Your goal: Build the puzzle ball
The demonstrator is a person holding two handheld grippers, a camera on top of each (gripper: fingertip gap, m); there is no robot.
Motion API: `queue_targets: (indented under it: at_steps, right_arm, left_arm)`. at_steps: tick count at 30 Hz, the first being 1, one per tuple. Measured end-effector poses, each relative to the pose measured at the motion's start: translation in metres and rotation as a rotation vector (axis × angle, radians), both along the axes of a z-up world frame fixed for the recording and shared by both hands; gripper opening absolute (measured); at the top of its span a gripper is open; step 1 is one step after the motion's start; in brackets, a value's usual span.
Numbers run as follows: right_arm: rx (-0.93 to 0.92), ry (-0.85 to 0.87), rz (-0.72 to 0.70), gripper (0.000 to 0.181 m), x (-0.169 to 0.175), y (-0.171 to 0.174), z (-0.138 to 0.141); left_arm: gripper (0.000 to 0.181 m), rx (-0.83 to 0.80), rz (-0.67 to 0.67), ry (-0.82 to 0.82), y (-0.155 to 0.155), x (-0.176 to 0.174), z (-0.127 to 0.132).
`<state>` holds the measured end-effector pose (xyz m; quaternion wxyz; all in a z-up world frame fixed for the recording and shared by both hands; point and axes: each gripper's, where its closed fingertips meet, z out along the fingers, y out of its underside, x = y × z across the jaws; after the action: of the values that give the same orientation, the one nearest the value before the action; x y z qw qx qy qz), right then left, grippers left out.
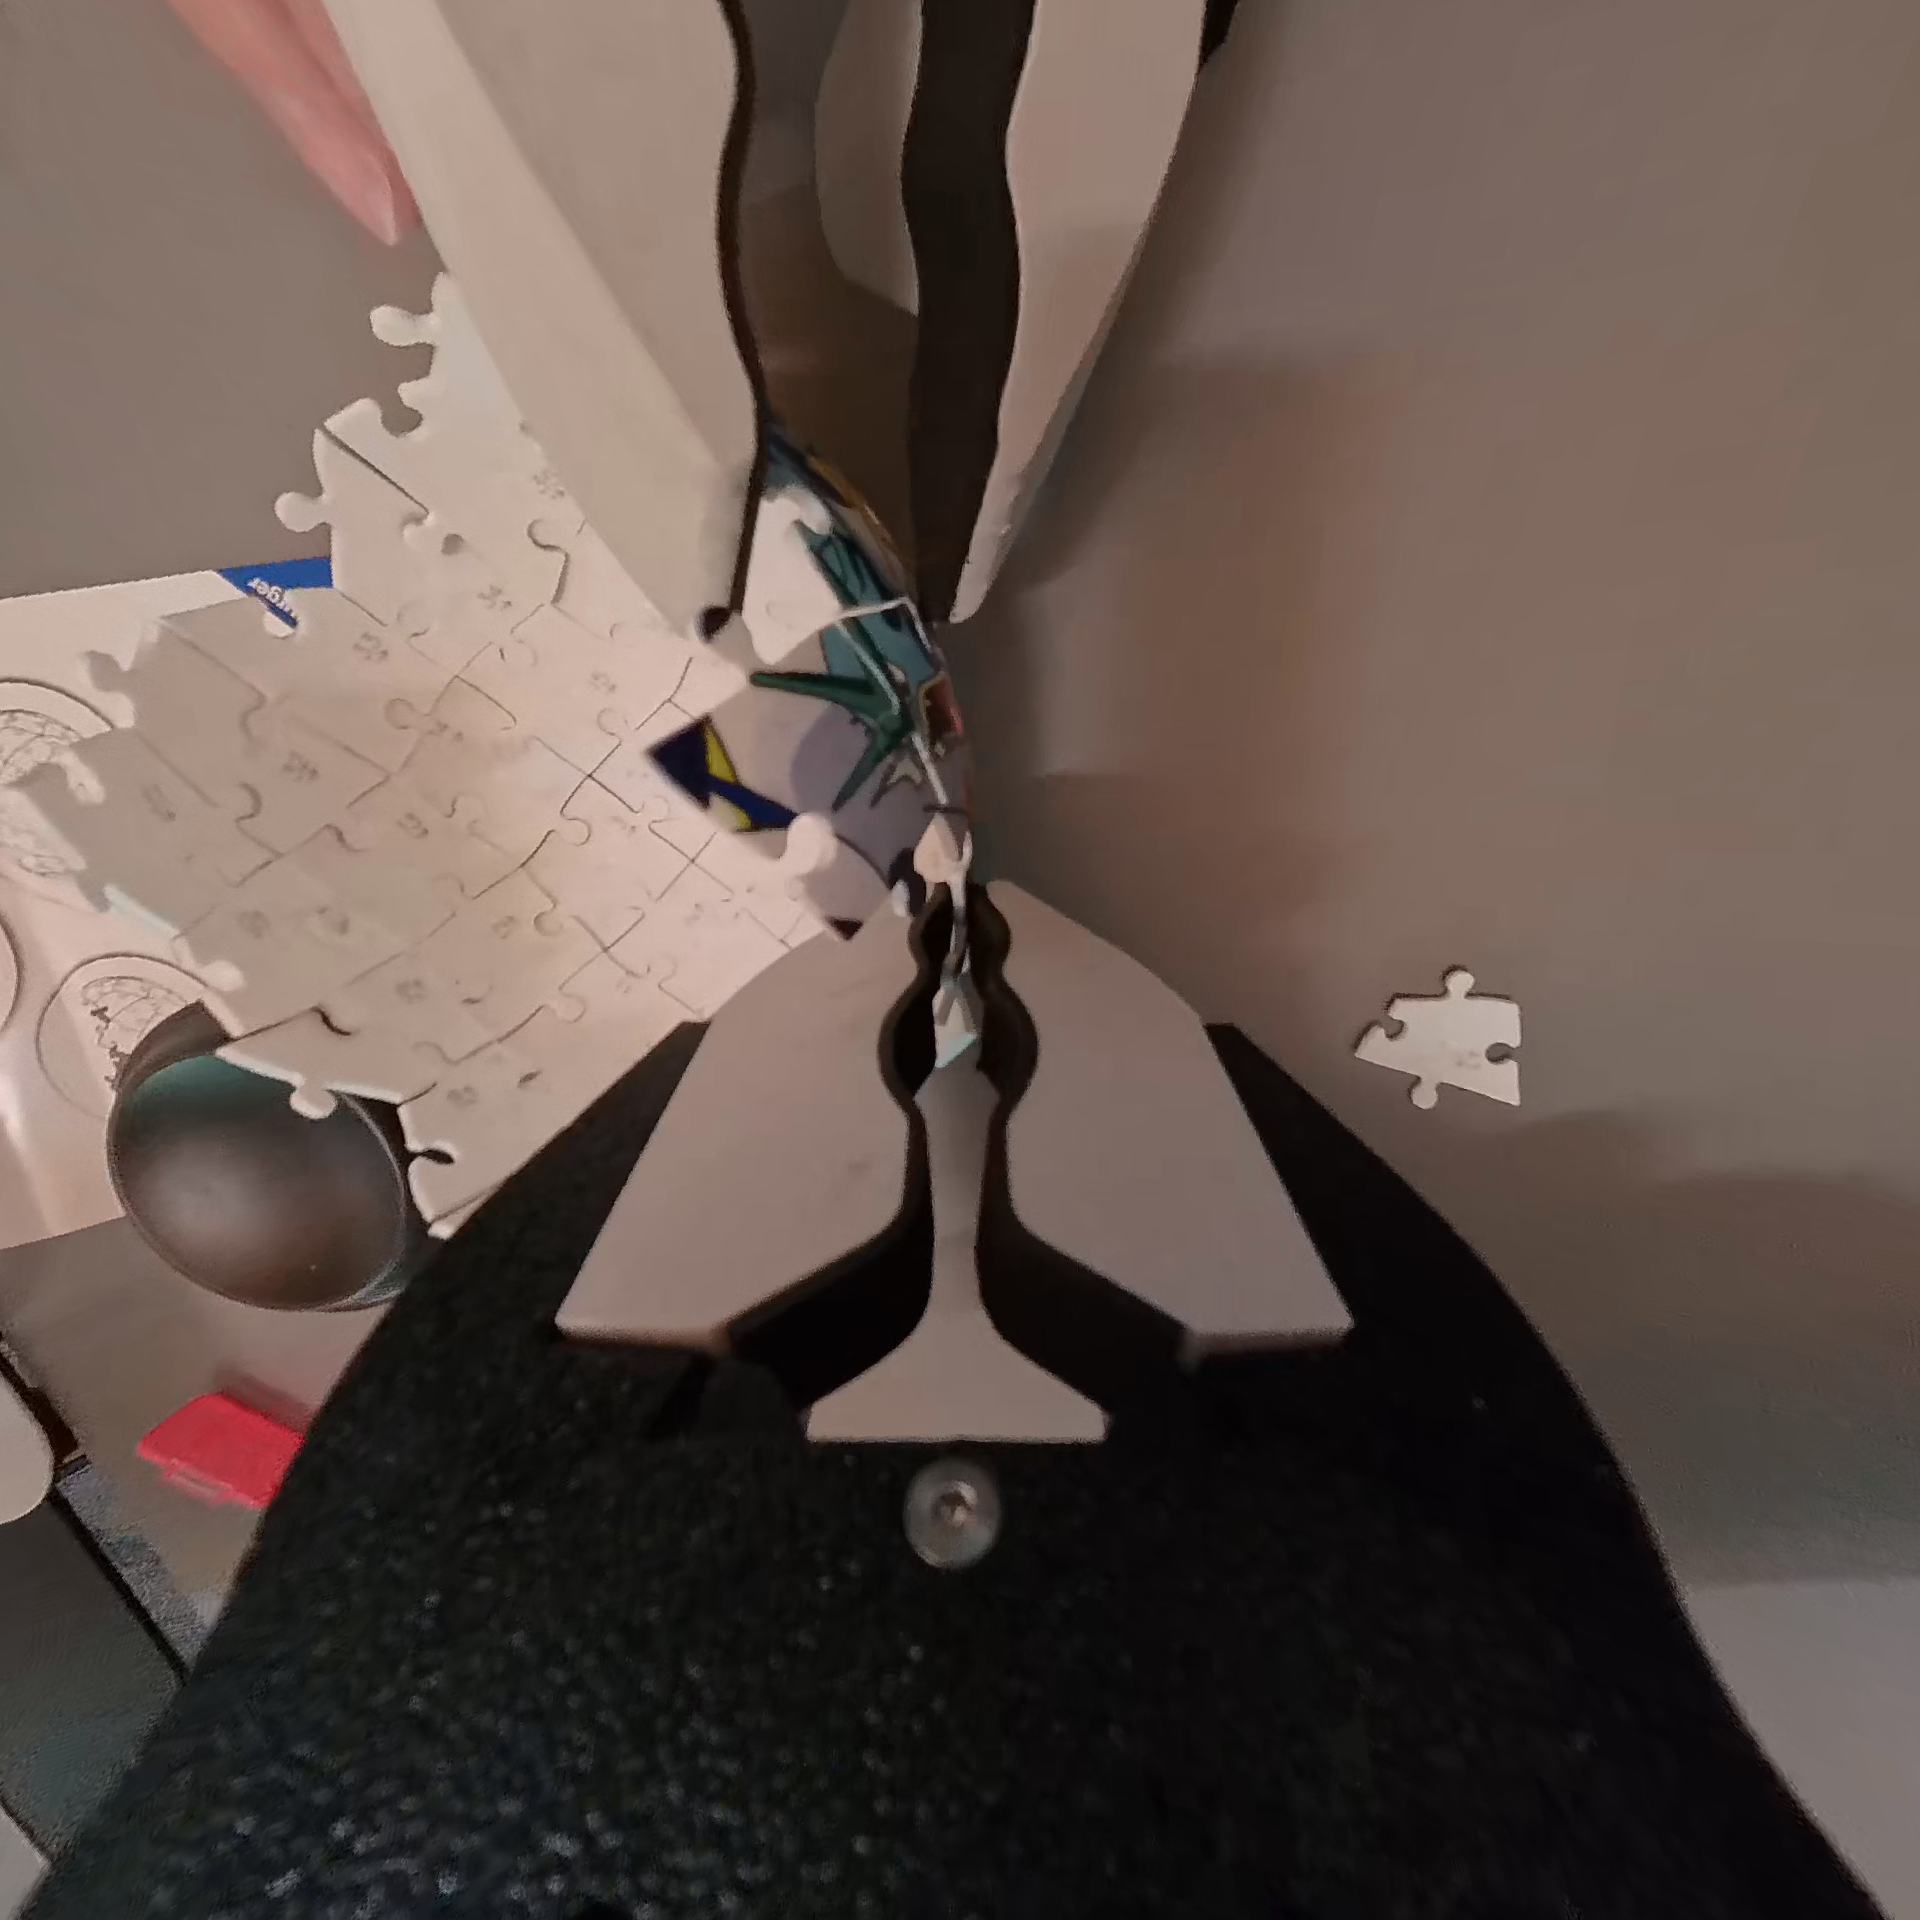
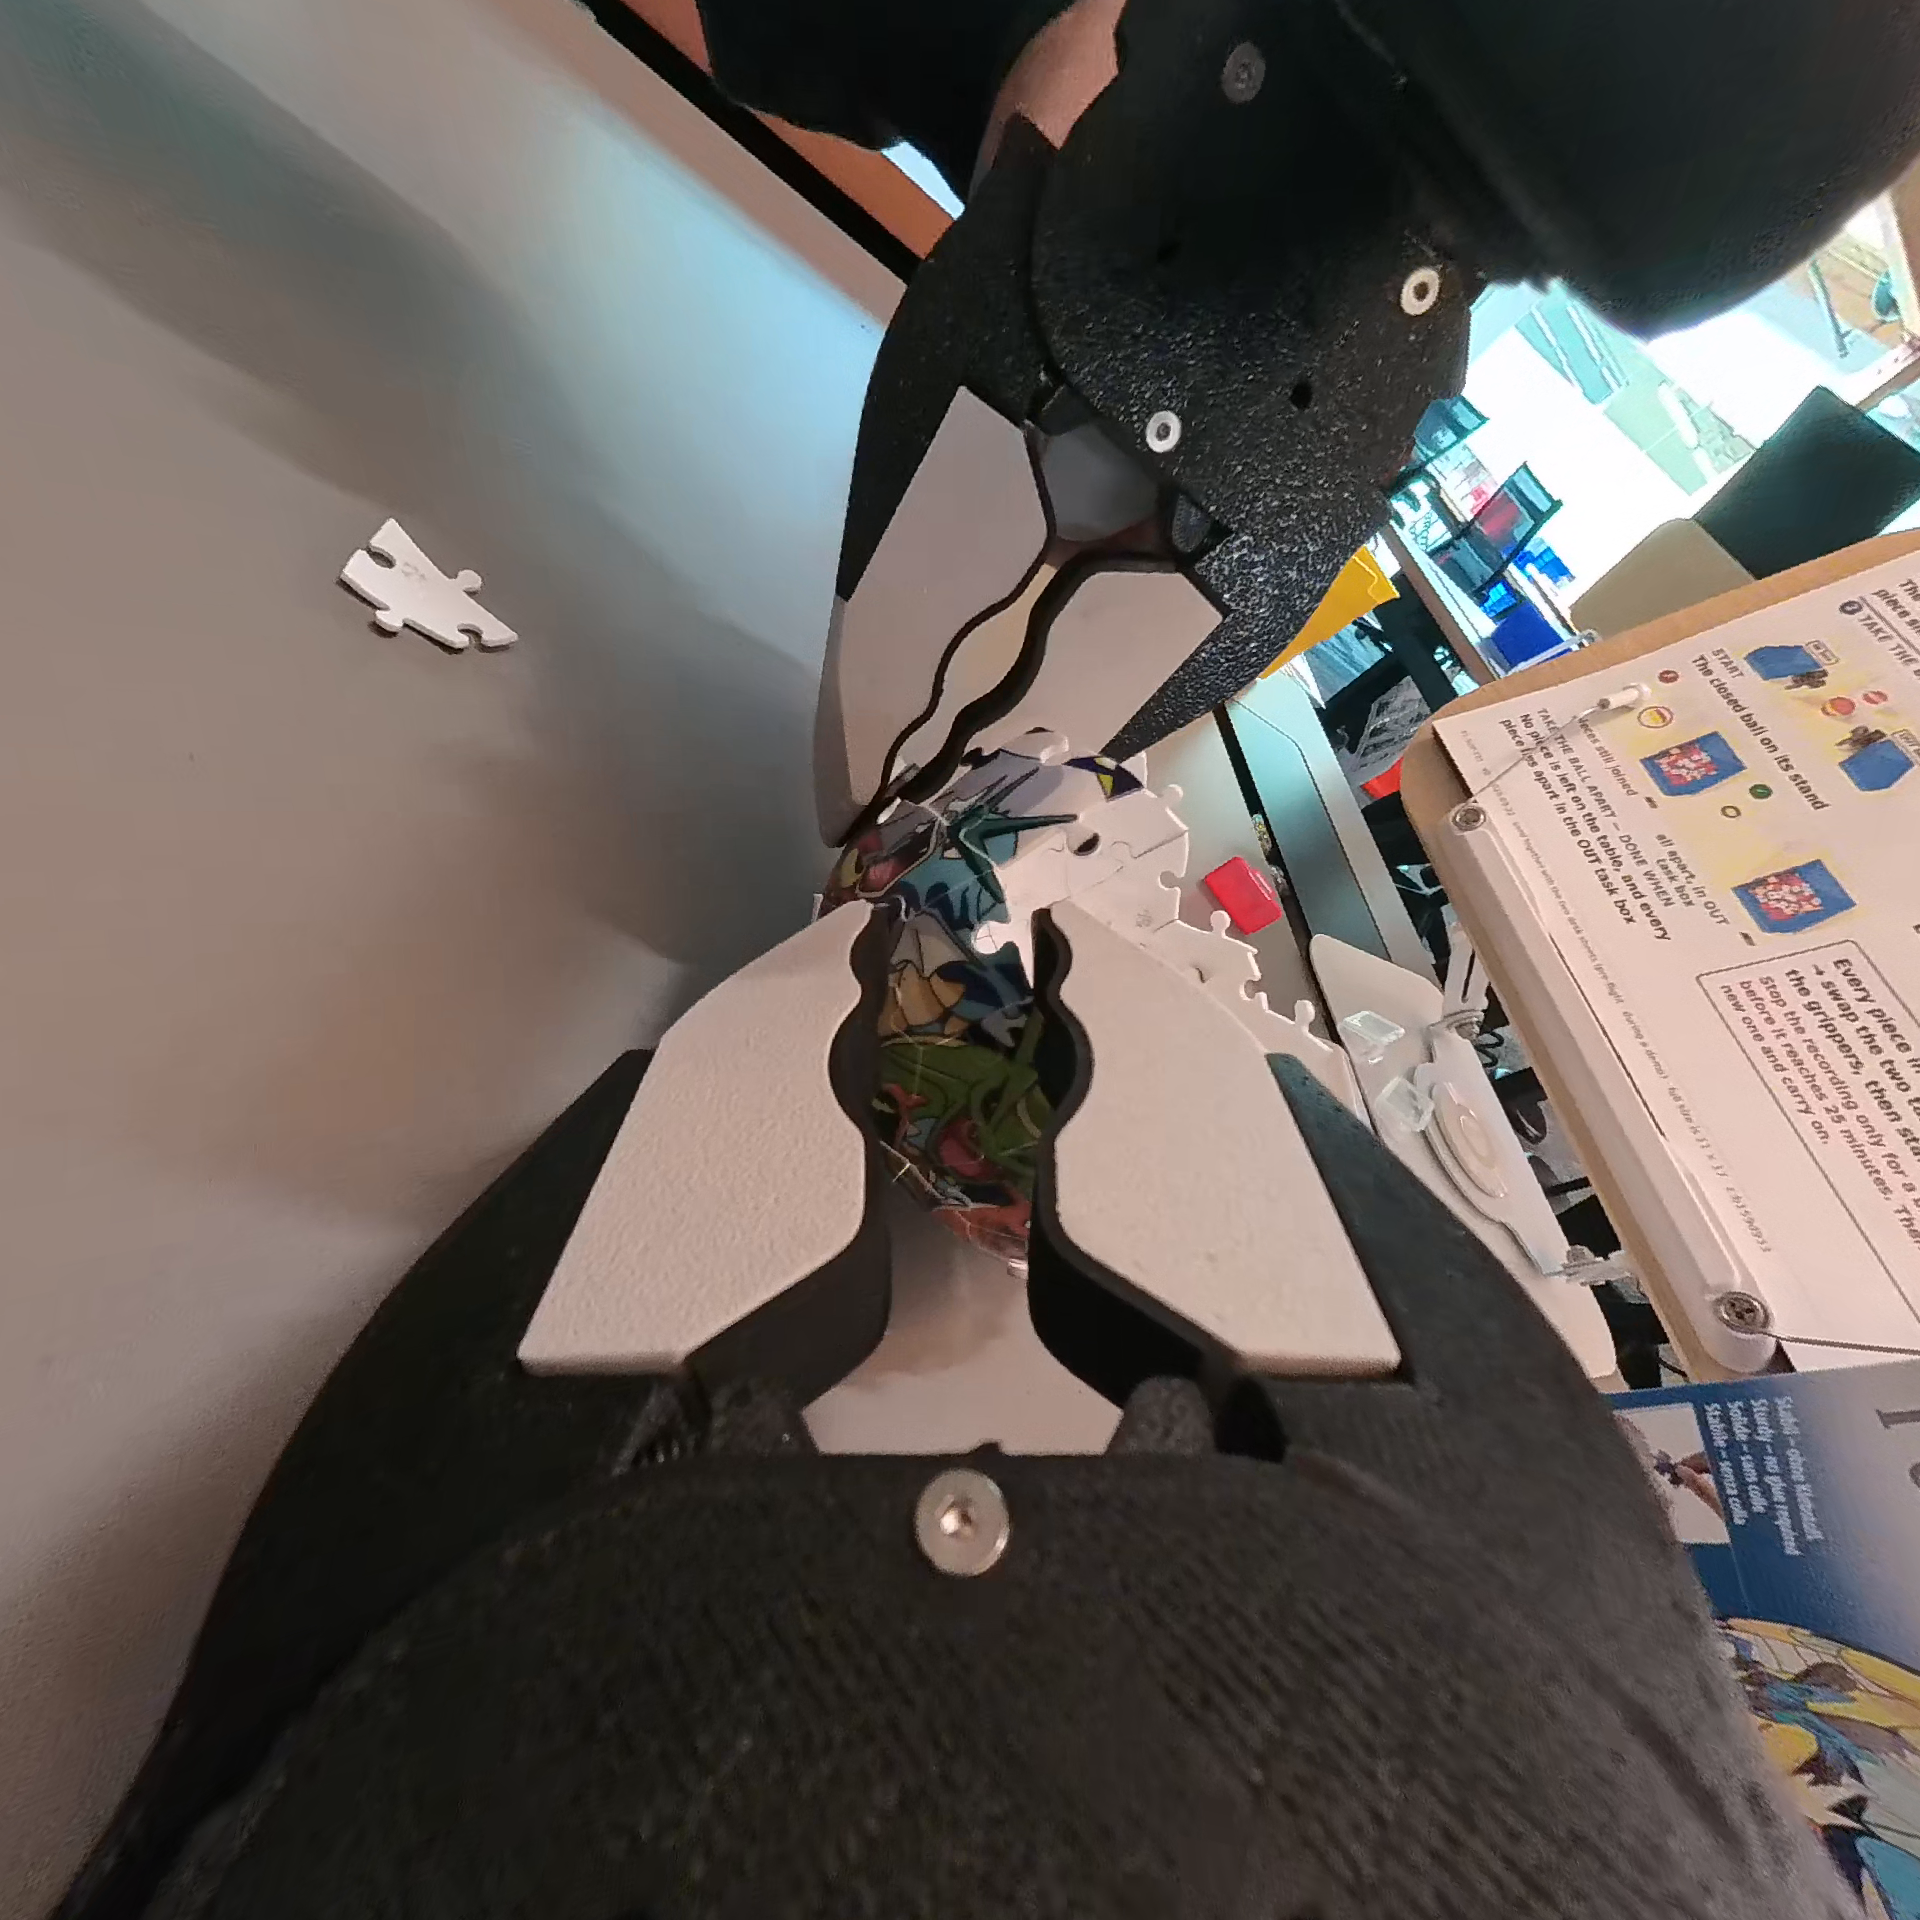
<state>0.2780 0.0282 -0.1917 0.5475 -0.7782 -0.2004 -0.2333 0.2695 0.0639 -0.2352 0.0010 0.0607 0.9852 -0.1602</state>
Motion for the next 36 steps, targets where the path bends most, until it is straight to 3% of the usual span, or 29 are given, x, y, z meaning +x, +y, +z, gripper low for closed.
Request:
queue_targets:
  at_steps: [13, 20, 31, 36]
  right_arm:
    - [0.009, -0.018, -0.002, 0.027, 0.001, -0.001, 0.001]
    - [0.036, -0.047, -0.071, 0.026, 0.014, -0.003, 0.004]
    - [0.06, -0.084, -0.15, 0.026, 0.027, -0.004, 0.005]
    - [0.064, -0.082, -0.158, 0.025, 0.029, -0.005, 0.005]
  left_arm:
    - [0.018, -0.002, 0.003, -0.023, -0.002, -0.008, 0.0]
    - [0.026, 0.019, 0.049, -0.074, -0.004, 0.005, -0.005]
    - [0.027, 0.012, 0.059, -0.298, -0.008, 0.037, -0.008]
    - [0.022, 0.028, 0.004, -0.419, -0.008, 0.049, -0.012]
